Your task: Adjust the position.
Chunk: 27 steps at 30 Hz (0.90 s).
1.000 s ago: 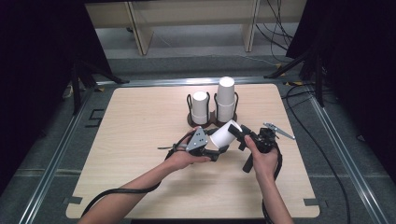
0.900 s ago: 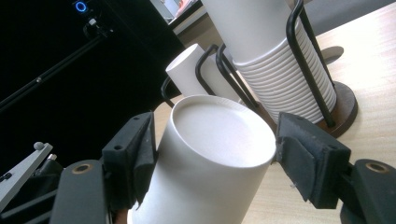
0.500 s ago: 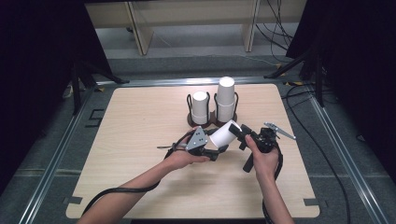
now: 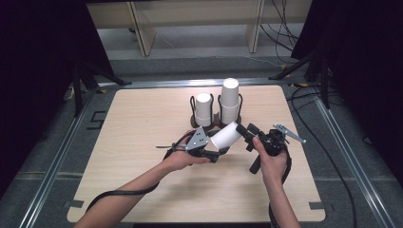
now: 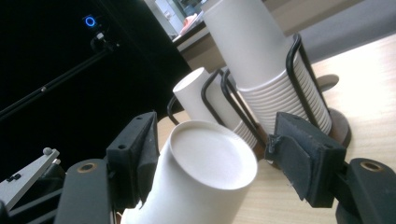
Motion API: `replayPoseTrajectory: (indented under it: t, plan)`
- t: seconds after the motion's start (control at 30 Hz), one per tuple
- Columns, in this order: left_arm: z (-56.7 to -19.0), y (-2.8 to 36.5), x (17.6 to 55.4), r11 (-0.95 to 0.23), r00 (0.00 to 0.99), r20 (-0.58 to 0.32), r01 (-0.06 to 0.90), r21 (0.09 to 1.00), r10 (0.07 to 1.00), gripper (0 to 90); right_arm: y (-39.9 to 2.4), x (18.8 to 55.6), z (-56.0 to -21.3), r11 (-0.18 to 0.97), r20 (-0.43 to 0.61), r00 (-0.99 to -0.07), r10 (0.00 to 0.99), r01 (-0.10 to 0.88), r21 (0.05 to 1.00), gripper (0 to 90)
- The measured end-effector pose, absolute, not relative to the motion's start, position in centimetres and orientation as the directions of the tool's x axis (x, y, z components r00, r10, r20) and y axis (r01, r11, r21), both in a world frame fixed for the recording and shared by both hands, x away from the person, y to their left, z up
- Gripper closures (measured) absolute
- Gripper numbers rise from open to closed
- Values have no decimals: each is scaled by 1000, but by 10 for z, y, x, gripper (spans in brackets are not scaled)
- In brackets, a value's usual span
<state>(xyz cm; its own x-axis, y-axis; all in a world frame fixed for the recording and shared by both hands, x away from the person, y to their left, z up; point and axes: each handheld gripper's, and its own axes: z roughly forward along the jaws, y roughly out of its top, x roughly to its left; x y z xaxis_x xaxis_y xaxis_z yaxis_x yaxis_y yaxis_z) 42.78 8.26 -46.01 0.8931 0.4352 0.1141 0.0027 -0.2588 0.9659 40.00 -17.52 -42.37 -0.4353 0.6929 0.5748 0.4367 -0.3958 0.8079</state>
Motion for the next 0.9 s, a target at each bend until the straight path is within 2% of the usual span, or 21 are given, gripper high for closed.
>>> replayPoseTrajectory:
  t: [0.2,0.4,0.57,0.9]
  plan:
    - [-456,91,430,-270,884,127,-1,963,450,290,-185,395,-422,-403,556,-437,707,398,824,324]
    - [-452,98,430,-295,888,145,-11,955,436,290,-195,387,-426,-387,548,-397,736,418,822,324]
    - [-447,105,430,-340,895,180,-34,940,408,286,-199,385,-433,-347,519,-405,752,426,836,323]
    - [-434,124,437,-481,917,232,-52,875,323,287,-200,381,-448,-160,363,-483,797,411,897,317]
